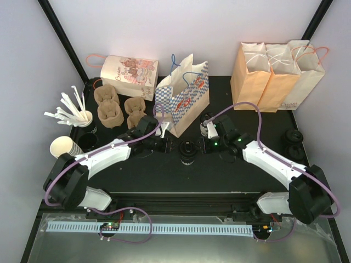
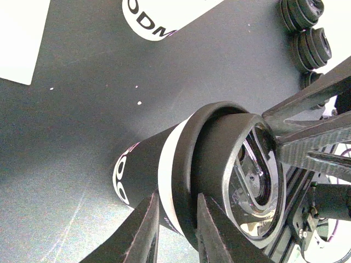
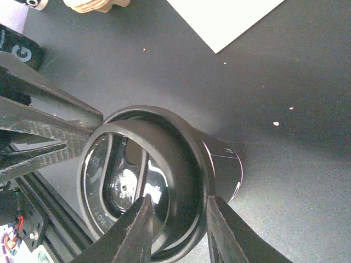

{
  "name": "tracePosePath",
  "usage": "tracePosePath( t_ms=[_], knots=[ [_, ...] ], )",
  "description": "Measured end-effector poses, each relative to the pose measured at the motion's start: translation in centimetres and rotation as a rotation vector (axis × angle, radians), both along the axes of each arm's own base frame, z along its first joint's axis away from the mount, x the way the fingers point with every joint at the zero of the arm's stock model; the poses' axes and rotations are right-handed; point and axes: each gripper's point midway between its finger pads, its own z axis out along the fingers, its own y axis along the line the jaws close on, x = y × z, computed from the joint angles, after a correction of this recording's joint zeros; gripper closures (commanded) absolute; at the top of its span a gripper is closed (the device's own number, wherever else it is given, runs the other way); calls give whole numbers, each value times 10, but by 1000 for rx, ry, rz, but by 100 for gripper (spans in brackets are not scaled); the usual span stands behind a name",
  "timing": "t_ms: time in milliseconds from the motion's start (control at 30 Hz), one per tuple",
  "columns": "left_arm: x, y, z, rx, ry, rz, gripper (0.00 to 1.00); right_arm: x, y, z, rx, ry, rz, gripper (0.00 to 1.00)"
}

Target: Pack the takeout coffee

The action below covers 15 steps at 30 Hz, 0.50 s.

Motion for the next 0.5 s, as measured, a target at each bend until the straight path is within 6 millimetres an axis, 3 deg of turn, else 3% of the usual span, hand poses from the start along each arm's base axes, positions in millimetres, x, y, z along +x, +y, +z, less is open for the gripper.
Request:
tracePosePath(
  t_ms=[500],
  knots=[
    [0,-4,-1,-13,4,-18,83,3,3,2,-14,-10,24,70]
  ],
)
